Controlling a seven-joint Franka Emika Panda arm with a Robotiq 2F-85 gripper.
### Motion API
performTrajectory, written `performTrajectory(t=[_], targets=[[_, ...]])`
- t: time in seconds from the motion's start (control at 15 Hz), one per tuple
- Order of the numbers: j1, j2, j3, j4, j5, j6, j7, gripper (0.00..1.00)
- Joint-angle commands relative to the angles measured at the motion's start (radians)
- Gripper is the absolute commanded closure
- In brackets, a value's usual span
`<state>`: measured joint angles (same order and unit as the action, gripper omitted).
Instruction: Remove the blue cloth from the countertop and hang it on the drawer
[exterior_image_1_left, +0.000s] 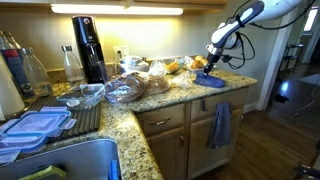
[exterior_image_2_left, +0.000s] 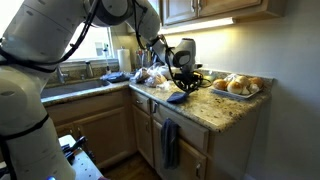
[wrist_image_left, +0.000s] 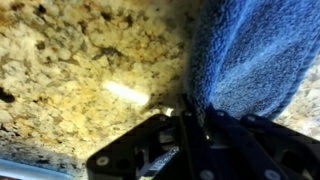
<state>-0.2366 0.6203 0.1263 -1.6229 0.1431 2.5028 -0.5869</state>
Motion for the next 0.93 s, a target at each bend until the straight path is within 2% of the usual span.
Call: performTrajectory(t=[0.0, 0.53, 0.6, 0.67, 0.87], targets=[[0.008, -0.152, -0.003, -0.209, 0.004, 0.079, 0.032, 0.91], [0.099, -0.342, -0.033, -0.462, -0.057, 0.172, 0.182, 0.92], [0.108, -0.352, -0.040, -0.472, -0.064, 0.173, 0.209, 0.92], [0.088, -0.276, -0.018, -0.380, -0.036, 0.135, 0.153, 0.90], [0.103, -0.306, -0.026, -0.416, -0.042, 0.139, 0.179, 0.90]])
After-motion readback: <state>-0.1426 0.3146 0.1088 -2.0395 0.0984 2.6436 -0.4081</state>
